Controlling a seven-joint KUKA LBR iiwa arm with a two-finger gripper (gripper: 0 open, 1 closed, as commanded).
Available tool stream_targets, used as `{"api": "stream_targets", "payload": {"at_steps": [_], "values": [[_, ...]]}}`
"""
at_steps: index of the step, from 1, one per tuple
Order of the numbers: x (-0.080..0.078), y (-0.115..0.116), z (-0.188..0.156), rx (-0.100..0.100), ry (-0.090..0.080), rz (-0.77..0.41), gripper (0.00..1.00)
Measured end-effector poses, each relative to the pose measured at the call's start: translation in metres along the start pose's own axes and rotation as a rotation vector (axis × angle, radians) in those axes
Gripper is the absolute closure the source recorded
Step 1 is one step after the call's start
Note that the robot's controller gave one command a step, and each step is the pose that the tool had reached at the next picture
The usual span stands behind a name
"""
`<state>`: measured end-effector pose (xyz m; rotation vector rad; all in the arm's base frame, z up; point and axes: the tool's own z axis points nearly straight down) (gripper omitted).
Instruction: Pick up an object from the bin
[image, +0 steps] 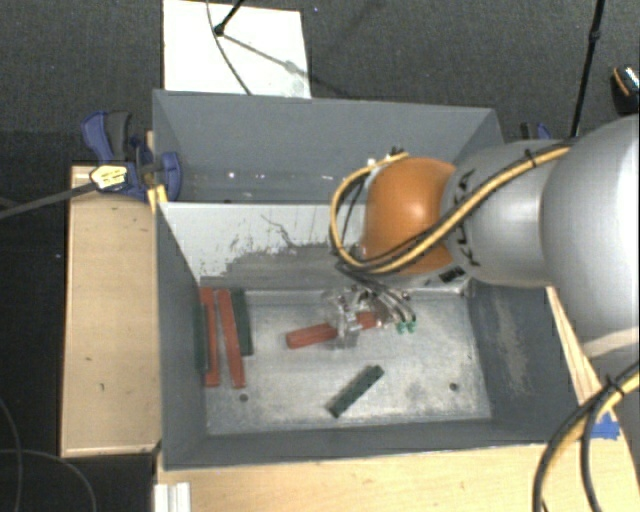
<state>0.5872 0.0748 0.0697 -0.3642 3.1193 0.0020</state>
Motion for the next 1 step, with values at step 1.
{"api": "stream_targets", "payload": {"at_steps": [1], "values": [[-0.0028,-0.0002,-0.1204,0.002,-0.01,0.006,1.0]]}}
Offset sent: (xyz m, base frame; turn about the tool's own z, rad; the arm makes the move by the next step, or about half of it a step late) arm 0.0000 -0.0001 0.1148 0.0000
